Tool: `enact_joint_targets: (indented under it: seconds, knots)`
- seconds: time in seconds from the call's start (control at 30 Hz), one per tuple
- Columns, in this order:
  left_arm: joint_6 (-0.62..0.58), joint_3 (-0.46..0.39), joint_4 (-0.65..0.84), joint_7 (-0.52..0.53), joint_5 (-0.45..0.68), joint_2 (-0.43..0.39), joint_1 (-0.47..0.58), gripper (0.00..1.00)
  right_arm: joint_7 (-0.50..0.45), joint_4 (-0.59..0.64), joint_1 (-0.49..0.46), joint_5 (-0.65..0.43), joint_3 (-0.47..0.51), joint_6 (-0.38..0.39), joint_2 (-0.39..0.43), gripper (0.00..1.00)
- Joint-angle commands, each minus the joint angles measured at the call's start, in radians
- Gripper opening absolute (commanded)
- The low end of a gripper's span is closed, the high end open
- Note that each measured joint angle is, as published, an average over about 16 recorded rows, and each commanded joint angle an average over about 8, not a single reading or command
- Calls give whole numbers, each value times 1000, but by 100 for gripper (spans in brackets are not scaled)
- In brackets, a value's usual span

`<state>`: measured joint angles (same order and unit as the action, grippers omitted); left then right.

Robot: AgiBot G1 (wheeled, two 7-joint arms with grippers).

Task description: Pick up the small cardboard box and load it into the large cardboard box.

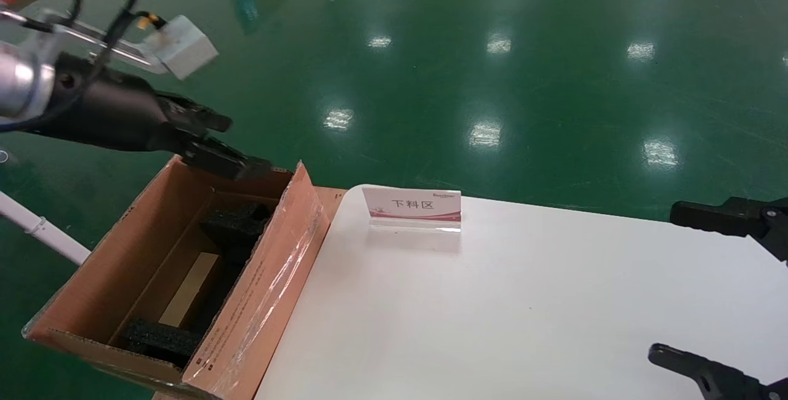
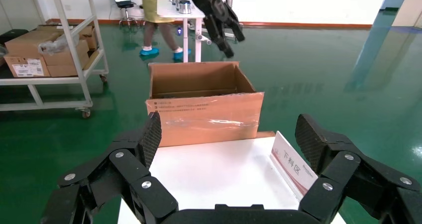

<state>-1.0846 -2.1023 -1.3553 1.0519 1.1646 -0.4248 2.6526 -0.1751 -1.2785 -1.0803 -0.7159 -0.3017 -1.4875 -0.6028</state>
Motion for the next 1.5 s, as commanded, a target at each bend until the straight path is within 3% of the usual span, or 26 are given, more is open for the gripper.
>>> enact_joint_targets:
  seconds: [0.03, 1.5]
  knots:
    - [-13, 58, 1, -27, -14, -5, -49, 100, 0, 0, 0, 0, 0, 0, 0, 100]
    - [-344, 1525, 59, -723, -363, -156, -1320, 100, -3, -1, 2, -4, 6, -2, -2, 100]
